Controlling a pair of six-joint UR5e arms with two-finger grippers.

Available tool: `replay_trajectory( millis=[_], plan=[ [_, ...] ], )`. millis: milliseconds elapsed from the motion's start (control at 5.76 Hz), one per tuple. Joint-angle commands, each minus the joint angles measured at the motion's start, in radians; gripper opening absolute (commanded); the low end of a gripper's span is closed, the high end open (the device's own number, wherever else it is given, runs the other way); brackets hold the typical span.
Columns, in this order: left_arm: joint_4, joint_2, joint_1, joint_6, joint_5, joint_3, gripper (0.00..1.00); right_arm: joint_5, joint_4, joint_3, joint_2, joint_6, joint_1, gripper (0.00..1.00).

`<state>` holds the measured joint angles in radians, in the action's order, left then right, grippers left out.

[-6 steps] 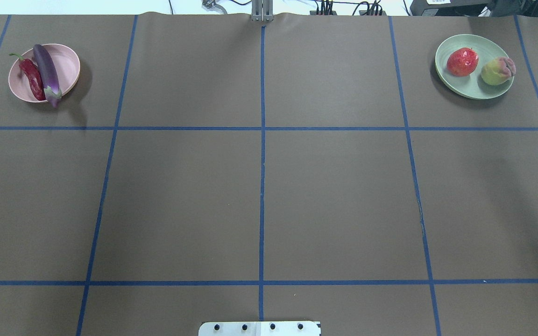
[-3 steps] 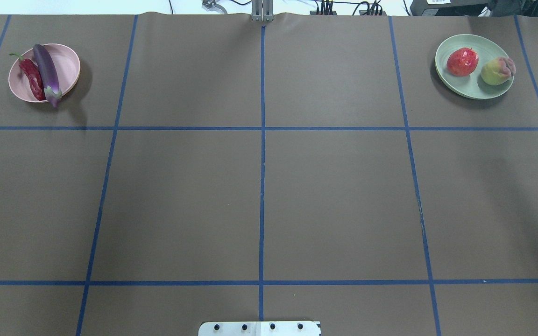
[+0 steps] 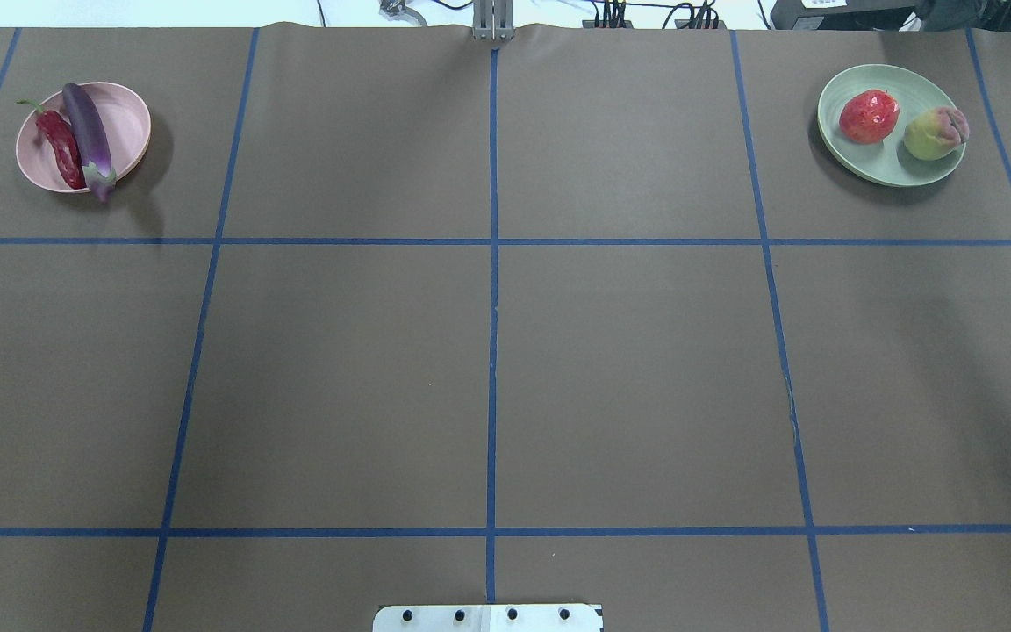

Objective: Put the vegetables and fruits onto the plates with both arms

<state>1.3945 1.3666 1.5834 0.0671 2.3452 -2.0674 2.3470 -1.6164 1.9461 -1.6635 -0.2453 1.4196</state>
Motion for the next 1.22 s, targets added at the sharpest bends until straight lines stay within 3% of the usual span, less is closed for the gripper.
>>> replay_trajectory(
  millis=[0,174,1042],
  plan=[
    [-0.005,0.021,0.0,-0.009,-0.003,0.004,1.0,0.0,0.0,-0.006,0.008,0.006,0.015,1.0],
    [0.004,0.023,-0.002,-0.007,0.0,-0.008,1.0,0.008,-0.002,-0.047,0.052,0.006,0.013,1.0],
    [0.011,0.04,-0.002,-0.004,-0.001,0.003,1.0,0.002,0.003,-0.062,0.076,0.005,0.009,1.0]
  ],
)
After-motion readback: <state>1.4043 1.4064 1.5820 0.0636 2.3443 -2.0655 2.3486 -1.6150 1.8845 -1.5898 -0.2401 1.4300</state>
